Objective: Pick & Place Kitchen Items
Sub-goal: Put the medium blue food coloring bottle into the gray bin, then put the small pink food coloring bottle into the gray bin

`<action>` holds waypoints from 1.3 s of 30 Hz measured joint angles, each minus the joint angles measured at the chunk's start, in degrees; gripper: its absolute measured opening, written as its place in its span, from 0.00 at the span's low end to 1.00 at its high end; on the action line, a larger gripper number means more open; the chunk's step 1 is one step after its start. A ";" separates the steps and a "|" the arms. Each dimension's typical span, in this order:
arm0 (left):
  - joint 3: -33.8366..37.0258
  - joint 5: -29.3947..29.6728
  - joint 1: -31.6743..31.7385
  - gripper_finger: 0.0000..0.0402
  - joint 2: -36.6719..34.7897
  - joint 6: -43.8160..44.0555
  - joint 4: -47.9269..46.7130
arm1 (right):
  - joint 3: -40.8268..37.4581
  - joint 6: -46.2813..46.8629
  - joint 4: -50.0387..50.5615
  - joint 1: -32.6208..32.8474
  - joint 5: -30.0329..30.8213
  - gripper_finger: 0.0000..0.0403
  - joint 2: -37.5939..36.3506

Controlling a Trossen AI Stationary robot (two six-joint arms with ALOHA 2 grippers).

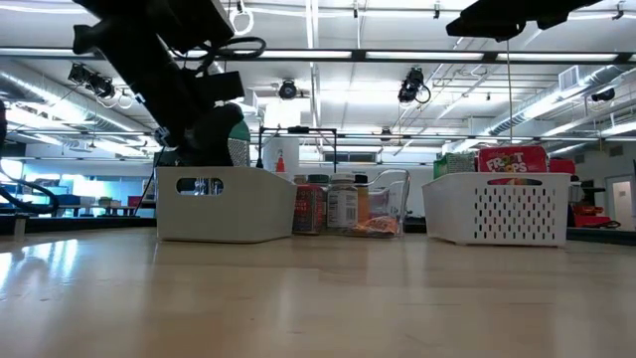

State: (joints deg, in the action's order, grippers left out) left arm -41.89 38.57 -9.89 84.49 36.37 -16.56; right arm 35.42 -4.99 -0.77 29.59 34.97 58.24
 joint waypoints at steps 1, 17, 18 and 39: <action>-0.09 -0.04 0.28 0.26 -0.04 -0.94 0.24 | 0.00 0.00 -0.21 -0.01 -0.01 0.49 0.00; -0.09 0.39 0.62 0.37 -0.07 -2.96 3.66 | 0.00 5.61 -0.55 0.01 -3.50 0.49 1.67; -0.09 0.36 0.62 0.37 -0.07 -3.23 4.40 | 0.00 6.63 -0.57 0.01 -3.55 0.49 2.07; -0.09 0.18 0.62 0.34 -0.07 -11.72 11.33 | 0.00 14.00 2.86 1.01 -22.54 0.49 14.74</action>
State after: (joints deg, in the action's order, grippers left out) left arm -41.98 38.74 -9.28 84.42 24.64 -5.23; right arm 35.42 9.00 2.09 30.60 12.43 72.98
